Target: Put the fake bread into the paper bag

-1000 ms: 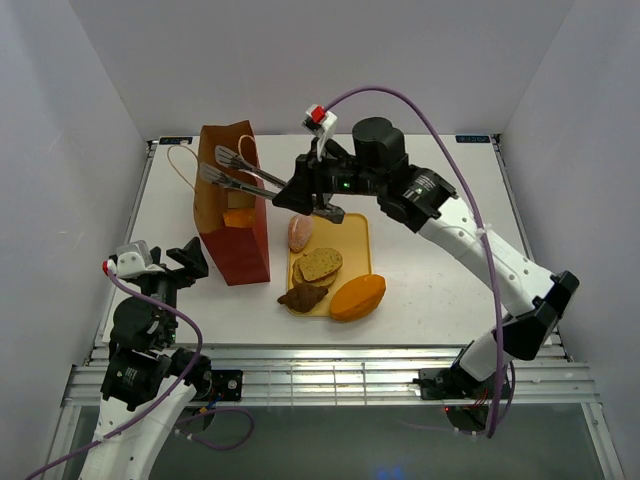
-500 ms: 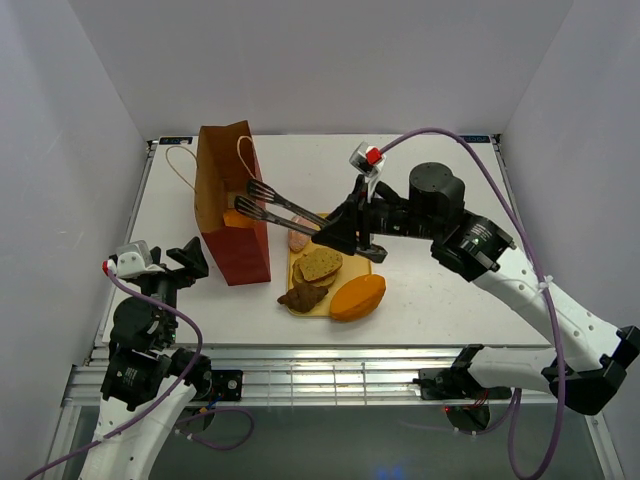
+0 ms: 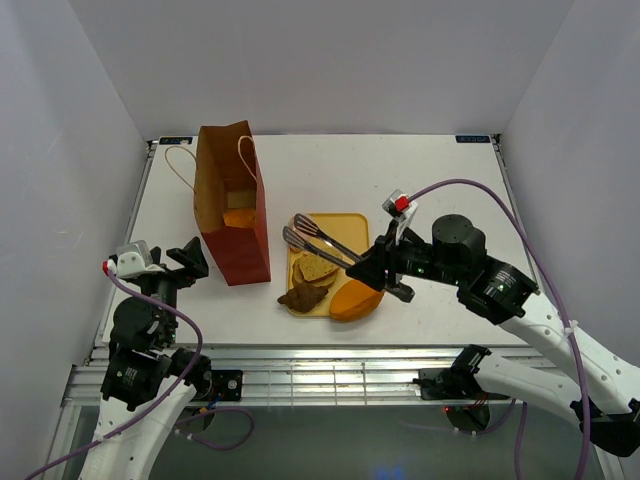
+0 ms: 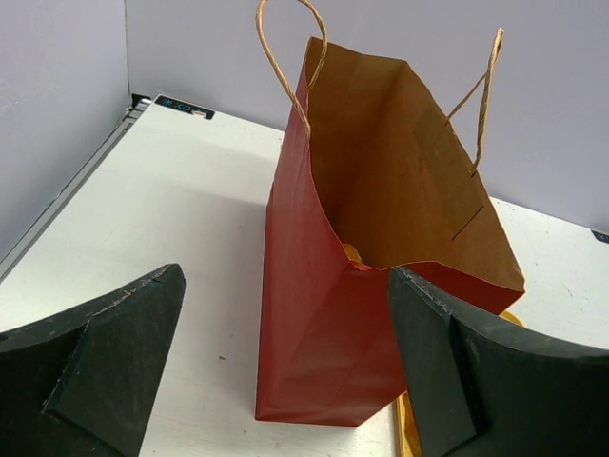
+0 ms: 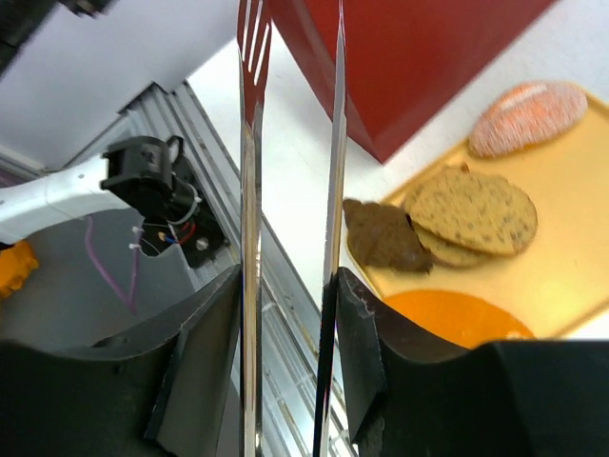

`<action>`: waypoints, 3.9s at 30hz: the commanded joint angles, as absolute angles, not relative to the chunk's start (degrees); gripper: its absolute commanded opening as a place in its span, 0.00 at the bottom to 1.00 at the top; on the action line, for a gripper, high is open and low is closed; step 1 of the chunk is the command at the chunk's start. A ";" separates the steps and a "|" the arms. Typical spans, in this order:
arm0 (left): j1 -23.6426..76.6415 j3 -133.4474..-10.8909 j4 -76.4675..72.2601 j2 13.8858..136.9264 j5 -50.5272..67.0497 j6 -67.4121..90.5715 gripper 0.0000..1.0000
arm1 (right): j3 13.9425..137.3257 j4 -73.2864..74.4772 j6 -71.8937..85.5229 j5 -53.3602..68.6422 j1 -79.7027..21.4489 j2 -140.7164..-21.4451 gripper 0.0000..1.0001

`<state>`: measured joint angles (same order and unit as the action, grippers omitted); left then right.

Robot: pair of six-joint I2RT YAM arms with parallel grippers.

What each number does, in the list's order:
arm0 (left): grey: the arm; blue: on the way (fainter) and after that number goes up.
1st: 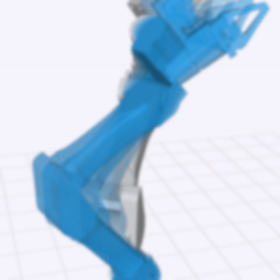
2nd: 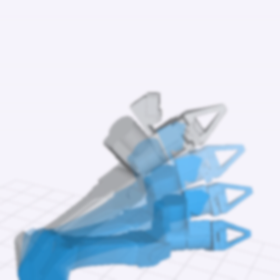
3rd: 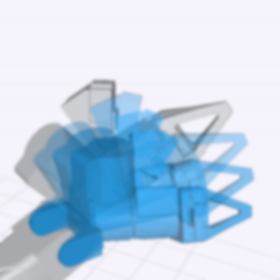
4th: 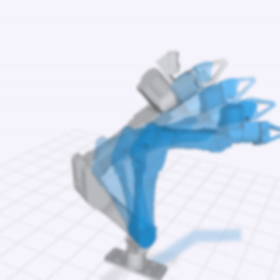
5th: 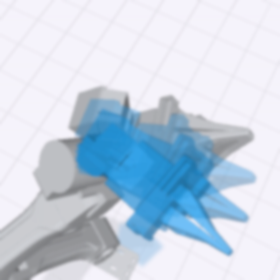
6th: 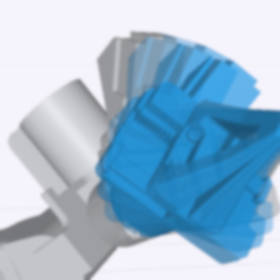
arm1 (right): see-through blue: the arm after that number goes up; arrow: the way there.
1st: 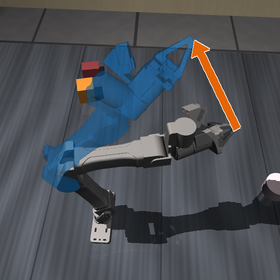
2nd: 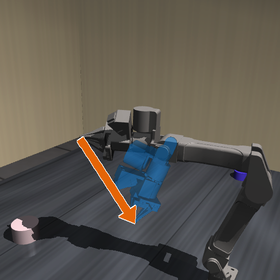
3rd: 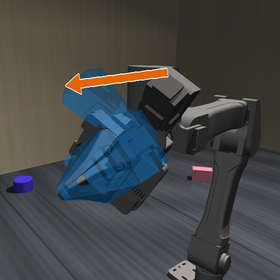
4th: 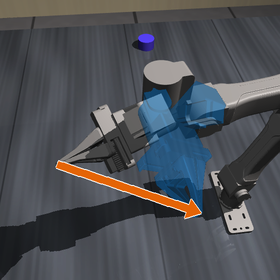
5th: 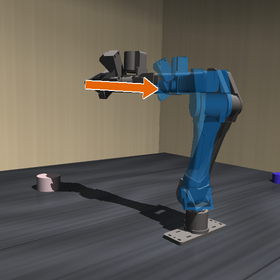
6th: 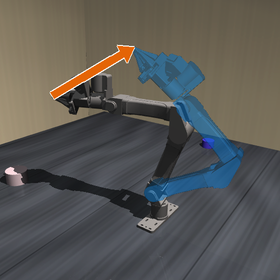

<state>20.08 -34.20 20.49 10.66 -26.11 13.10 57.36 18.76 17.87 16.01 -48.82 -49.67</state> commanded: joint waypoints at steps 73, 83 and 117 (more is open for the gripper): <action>21.80 -33.75 18.90 10.11 -22.24 12.74 0.98 | 33.40 38.15 63.02 -7.74 -48.69 -28.04 0.53; 22.06 -33.75 18.90 9.67 -22.68 12.66 0.98 | 33.31 38.32 60.73 -4.49 -48.69 -29.62 0.46; 22.06 -33.92 19.60 8.96 -26.10 13.01 0.98 | 63.62 32.43 37.10 -5.89 -48.69 -47.19 0.08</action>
